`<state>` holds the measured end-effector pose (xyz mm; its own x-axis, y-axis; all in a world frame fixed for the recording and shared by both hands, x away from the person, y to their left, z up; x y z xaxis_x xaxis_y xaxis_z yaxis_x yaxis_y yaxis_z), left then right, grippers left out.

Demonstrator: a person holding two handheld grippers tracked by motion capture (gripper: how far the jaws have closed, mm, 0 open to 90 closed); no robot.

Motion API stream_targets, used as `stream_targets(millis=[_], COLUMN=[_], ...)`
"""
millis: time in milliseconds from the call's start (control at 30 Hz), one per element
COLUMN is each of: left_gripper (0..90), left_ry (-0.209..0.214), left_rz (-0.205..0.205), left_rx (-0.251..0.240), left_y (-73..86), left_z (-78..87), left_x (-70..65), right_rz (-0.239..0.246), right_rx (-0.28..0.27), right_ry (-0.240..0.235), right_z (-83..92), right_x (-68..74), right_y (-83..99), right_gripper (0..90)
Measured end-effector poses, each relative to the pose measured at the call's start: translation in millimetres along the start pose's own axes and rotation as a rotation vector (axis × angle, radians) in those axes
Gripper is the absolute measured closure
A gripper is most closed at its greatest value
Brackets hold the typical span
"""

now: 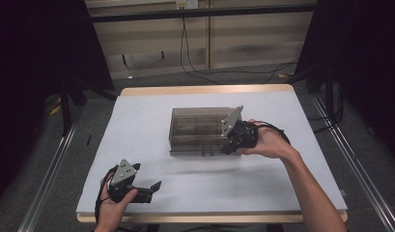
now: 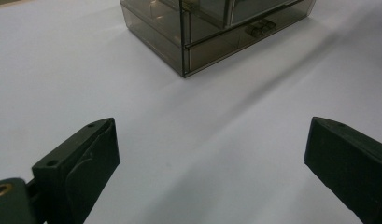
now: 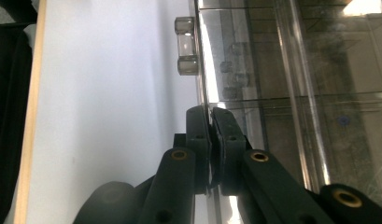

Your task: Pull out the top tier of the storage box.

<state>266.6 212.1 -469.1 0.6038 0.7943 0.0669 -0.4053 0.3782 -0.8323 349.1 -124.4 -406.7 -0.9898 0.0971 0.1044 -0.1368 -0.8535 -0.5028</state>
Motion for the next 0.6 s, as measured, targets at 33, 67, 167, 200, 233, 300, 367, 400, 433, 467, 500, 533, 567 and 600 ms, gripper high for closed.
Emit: stream_targets(millis=[33,67,167,200,233,300,367,400,433,467,500,533,567,600], left_gripper=[3.2,3.2,3.2,3.2,3.1,3.2,3.1,3.2,3.2,3.2,3.2,3.2,3.2,3.2], left_ry=[0.000,0.000,-0.002,-0.002,-0.002,-0.002,-0.003,-0.003,-0.002,-0.003,-0.003,-0.003,-0.003,-0.002], left_rz=[-0.001,0.000,-0.002,-0.003,-0.002,-0.003,-0.003,-0.005,-0.004,-0.001,-0.001,-0.001,0.001,0.001], left_rx=[0.000,0.000,-0.001,0.000,0.000,0.000,-0.002,-0.001,-0.001,-0.001,0.000,0.000,-0.001,-0.001], left_y=[0.0,0.0,-0.1,-0.1,-0.1,-0.1,-0.1,-0.1,-0.1,0.0,0.0,0.0,0.0,0.0], left_z=[0.0,0.0,0.1,0.1,0.1,0.2,0.3,0.4,0.4,0.4,0.3,0.3,0.2,0.0], left_x=[0.0,0.0,0.3,0.4,0.4,0.5,0.6,0.8,0.8,0.7,0.8,0.8,0.6,0.5], right_rz=[-0.002,-0.003,0.000,-0.003,0.001,0.008,0.008,0.004,0.004,0.008,0.002,0.001,0.001,-0.001], right_rx=[-0.001,-0.002,0.000,0.002,0.000,0.000,0.001,0.002,0.004,0.005,0.012,0.018,0.019,0.018], right_ry=[-0.001,-0.002,-0.009,-0.007,-0.008,-0.007,-0.007,-0.011,-0.013,-0.017,-0.020,-0.028,-0.029,-0.033], right_z=[0.2,0.2,0.0,0.2,-0.2,-0.2,-0.4,-0.5,-0.7,-0.8,-0.4,-0.3,-0.2,-0.4], right_x=[0.2,0.2,1.0,1.6,1.7,1.9,2.8,3.8,4.4,5.0,6.4,7.3,7.6,8.0], right_y=[0.1,0.2,-0.3,-0.4,-0.6,-0.8,-0.9,-1.1,-1.3,-1.6,-1.7,-1.9,-1.9,-1.7], right_gripper=[87.0,87.1,87.5,87.6,87.6,87.7,87.8,88.1,88.2,88.3,88.3,88.3,88.4,88.5])
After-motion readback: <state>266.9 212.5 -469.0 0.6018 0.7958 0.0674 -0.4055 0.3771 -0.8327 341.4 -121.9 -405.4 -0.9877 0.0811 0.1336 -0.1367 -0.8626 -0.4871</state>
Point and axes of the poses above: each handheld gripper's, and its own axes: z roughly backward along the jaws, y roughly out of its underside, x roughly to its left, the point moved 3 cm from there along -z, roughly forward along the jaws, and after that the axes turned 9 degrees about -y, right-handed, at the moved point
